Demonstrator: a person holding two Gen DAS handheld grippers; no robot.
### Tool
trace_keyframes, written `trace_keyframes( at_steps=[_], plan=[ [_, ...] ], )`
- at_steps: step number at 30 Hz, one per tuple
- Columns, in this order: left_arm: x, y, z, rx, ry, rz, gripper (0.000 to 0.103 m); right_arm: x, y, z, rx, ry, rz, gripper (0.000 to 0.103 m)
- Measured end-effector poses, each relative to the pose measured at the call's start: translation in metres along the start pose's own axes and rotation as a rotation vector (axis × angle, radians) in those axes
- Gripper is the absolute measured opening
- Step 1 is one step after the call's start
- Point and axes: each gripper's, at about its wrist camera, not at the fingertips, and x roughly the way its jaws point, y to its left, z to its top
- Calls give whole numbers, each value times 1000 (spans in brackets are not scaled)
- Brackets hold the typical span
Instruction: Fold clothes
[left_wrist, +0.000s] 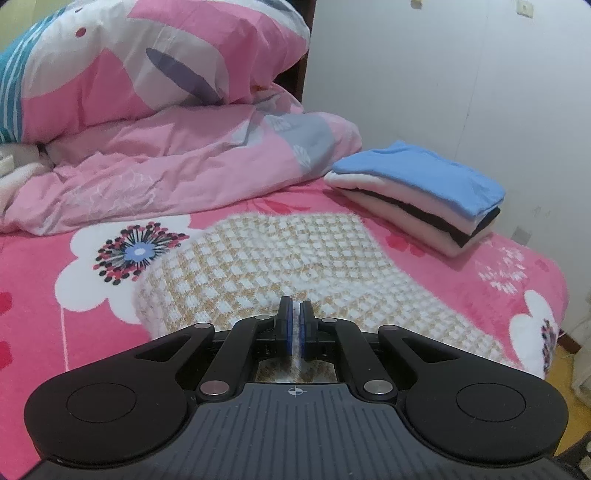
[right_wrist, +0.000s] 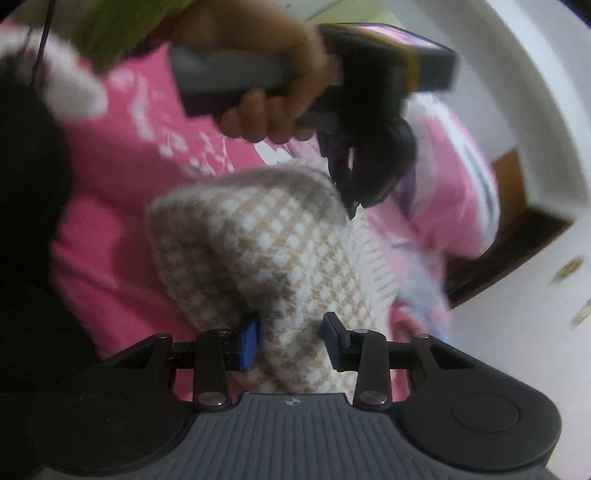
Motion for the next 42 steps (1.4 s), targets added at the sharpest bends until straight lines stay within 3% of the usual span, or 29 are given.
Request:
trace_keyframes(
  at_steps=[1,2,5,7,10,13,16,20,24,28,32,34,35,37,42],
  plan=[
    [0,-1,-1,12,-2,5,2,-1,5,0,-28,-12,-43,13],
    [-1,-2,-1,24,-4,8,2,-6,7,1,-44,-26,-95,10],
    [0,-4,-2,44,-8,9,2,-12,15,-8,-135,-34,-194,7],
    [1,-4,-2,38,-4,9,2,-4,27,-16,-232,-29,-210,7],
    [0,-4,-2,40,-4,8,2,-2,33,-20,-279,-35,-224,8],
    [-1,0,-1,24,-3,-11,2,-4,25,-26,-238,-7,-218,10],
    [-2,5,-2,1,-3,-27,2,0,13,-39,-192,89,-223,10],
    [-3,6,-3,-1,-6,-36,2,-1,-21,-51,-9,183,-229,10],
    [-8,4,-1,-14,8,-47,2,1,-56,-38,246,146,-178,10],
    [-18,-3,0,7,36,-41,4,20,-69,-35,395,119,-97,11],
    [-27,-16,-3,72,62,3,9,42,-82,-53,540,249,-57,12],
    [-30,-23,-3,107,67,8,20,38,-95,-50,612,259,-69,12],
    [-31,-26,-3,120,70,8,32,35,-101,-46,643,245,-75,12],
    [-33,-32,-3,134,75,10,39,33,-110,-34,684,200,-63,12],
    [-39,-43,-9,175,80,46,58,31,-116,-22,833,120,103,13]
  ],
)
